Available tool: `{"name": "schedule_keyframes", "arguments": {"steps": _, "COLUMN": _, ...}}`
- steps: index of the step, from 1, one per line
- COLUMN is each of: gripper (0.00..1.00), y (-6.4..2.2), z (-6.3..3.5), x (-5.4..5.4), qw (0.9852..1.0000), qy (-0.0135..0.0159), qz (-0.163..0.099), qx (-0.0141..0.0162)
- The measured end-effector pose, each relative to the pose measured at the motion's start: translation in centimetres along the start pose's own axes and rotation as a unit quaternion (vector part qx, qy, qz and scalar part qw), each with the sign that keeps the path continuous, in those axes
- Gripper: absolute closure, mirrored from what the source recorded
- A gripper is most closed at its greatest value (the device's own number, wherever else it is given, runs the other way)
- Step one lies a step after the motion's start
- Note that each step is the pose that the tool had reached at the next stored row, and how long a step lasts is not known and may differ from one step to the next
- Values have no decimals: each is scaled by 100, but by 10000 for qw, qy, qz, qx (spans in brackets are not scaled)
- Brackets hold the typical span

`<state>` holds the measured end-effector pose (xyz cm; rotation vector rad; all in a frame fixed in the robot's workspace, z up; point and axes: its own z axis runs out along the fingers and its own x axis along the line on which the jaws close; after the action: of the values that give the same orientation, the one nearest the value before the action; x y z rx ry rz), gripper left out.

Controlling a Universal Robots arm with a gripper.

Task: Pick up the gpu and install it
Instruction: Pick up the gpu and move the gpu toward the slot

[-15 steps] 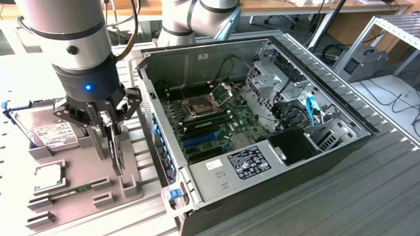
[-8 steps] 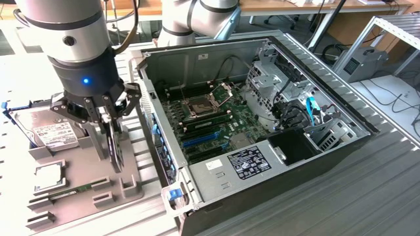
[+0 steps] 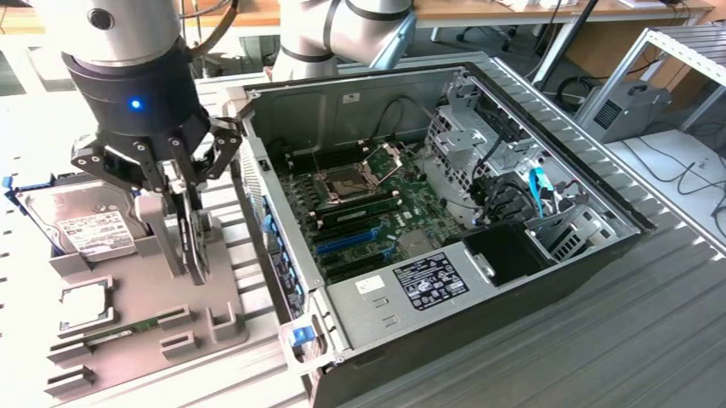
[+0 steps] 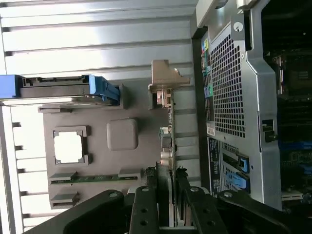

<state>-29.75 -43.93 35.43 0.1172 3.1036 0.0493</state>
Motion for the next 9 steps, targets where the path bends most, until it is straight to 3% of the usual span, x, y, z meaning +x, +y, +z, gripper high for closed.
{"name": "schedule_keyframes", "arguments": {"steps": 1, "gripper": 73, "y": 5, "z": -165, "x": -6, "qw": 10000, "qy": 0, "qz": 0, "qx": 0}}
{"name": "schedule_keyframes", "arguments": {"steps": 3, "gripper": 73, "y": 11, "z": -348, "x": -12, "qw": 10000, "qy": 0, "qz": 0, "qx": 0}}
{"name": "schedule_keyframes", "arguments": {"steps": 7, "gripper": 73, "y": 16, "z": -485, "x": -16, "qw": 10000, "qy": 0, "qz": 0, "qx": 0}}
{"name": "schedule_keyframes", "arguments": {"steps": 9, "gripper": 73, "y": 21, "z": -626, "x": -21, "qw": 10000, "qy": 0, "qz": 0, "qx": 0}}
